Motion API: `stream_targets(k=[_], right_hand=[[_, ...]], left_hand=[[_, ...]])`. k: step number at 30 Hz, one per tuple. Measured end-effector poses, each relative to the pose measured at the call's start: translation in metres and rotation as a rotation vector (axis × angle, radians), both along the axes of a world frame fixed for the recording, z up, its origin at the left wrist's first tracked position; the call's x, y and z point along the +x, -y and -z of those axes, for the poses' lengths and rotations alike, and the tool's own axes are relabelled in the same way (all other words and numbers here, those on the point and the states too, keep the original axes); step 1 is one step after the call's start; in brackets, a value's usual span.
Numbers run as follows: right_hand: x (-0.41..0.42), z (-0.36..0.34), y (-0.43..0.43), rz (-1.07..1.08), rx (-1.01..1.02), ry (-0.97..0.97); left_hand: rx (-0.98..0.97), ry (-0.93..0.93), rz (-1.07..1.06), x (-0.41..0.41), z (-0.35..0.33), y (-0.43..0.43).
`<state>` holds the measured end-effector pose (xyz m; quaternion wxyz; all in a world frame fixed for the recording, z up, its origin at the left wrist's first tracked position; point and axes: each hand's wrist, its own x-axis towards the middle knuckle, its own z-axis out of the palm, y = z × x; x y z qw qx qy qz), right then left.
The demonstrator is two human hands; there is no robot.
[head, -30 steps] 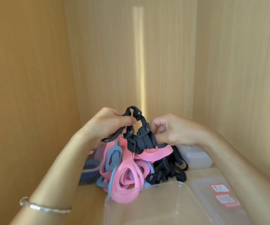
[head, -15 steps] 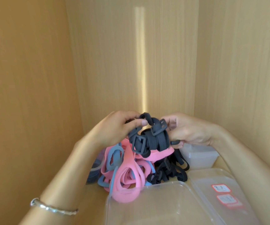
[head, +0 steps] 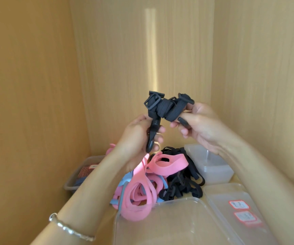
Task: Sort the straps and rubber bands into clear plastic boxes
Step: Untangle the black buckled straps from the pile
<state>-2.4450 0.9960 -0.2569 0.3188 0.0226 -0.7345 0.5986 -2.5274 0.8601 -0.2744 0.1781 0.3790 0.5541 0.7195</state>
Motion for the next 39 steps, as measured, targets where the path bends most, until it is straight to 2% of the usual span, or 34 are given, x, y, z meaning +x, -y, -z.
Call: stream_targets(k=[5, 8, 15, 21, 26, 33, 39], right_hand=[[-0.007, 0.005, -0.003, 0.234, 0.125, 0.009], [-0.013, 0.009, -0.005, 0.342, 0.205, 0.017], [-0.017, 0.019, 0.01, 0.436, 0.46, -0.005], [-0.015, 0.023, 0.01, 0.342, 0.543, 0.054], [-0.003, 0.034, 0.018, 0.365, 0.674, 0.165], [0.015, 0.064, 0.029, 0.291, 0.493, 0.192], [0.027, 0.081, 0.031, 0.126, 0.508, 0.26]], left_hand=[[-0.005, 0.215, 0.198, -0.005, 0.001, 0.001], [0.021, 0.284, 0.266, -0.008, 0.0, 0.001], [-0.001, 0.312, 0.121, 0.0, 0.003, -0.01], [0.032, 0.345, 0.066, -0.005, 0.004, -0.008], [0.081, 0.424, 0.038, -0.004, 0.006, -0.011], [0.027, 0.314, -0.017, 0.011, 0.001, -0.004], [-0.008, 0.234, -0.043, 0.029, 0.028, 0.0]])
